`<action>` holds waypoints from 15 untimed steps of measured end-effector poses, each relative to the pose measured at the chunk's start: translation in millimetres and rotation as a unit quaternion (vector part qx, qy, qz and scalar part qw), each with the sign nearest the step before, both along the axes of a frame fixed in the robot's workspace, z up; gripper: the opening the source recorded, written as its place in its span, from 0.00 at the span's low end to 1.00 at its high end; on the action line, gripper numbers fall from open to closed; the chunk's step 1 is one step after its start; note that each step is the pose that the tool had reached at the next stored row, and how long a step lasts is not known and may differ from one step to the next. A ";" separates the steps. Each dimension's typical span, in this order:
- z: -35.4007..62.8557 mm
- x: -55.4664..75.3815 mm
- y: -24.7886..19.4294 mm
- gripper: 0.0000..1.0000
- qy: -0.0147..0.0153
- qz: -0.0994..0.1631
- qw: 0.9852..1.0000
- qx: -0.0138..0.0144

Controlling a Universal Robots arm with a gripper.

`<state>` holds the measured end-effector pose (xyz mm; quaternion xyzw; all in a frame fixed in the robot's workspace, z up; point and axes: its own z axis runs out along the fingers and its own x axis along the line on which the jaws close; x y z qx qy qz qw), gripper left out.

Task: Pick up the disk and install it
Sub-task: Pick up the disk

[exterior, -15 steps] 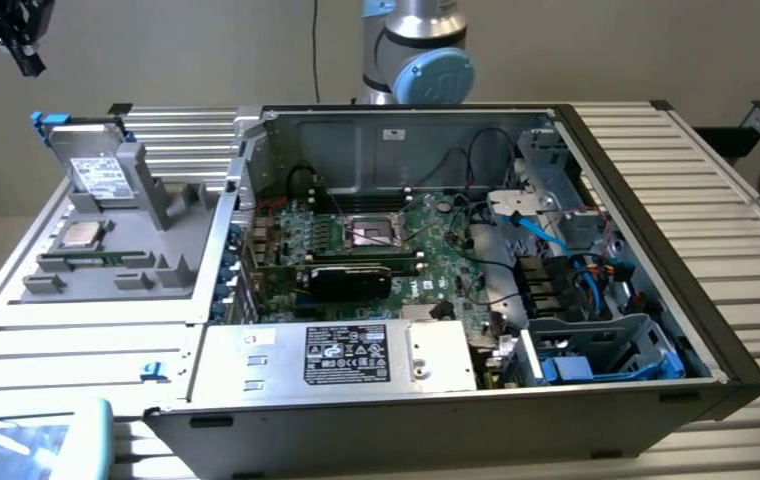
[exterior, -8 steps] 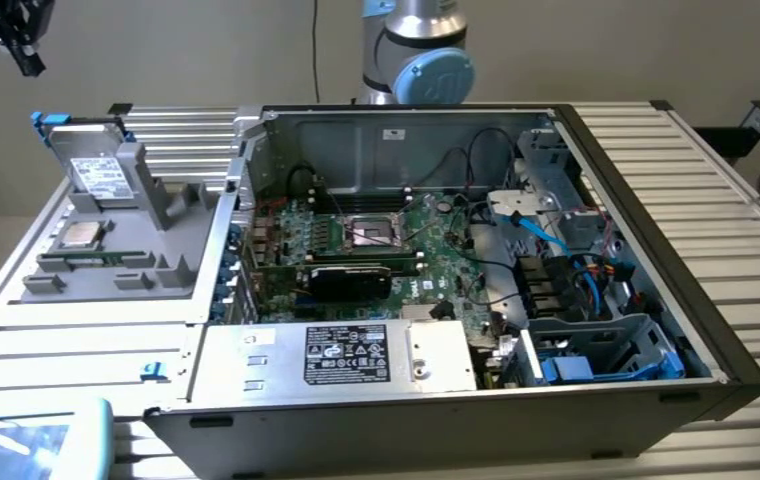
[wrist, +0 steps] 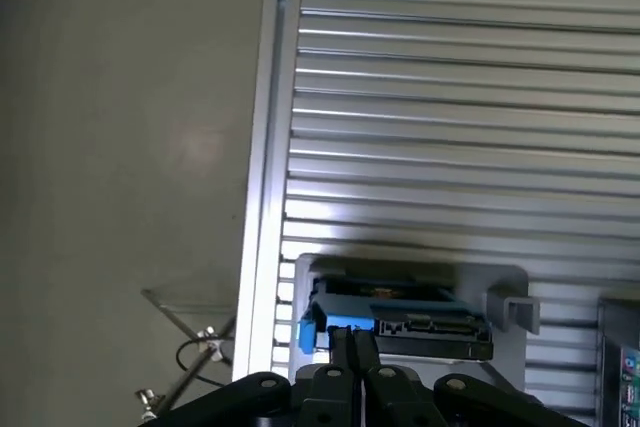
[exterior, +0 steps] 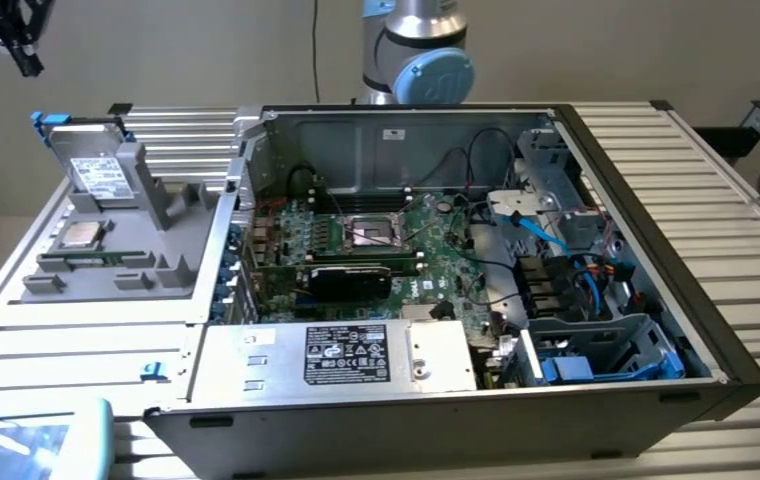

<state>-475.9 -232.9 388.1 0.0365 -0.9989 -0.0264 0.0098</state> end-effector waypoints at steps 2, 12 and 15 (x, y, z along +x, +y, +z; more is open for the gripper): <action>0.0 0.0 0.0 0.11 0.000 0.019 1.000 0.000; 0.0 0.0 0.0 0.11 0.000 0.109 0.994 0.000; 0.0 0.0 0.0 0.11 0.000 0.136 0.991 0.000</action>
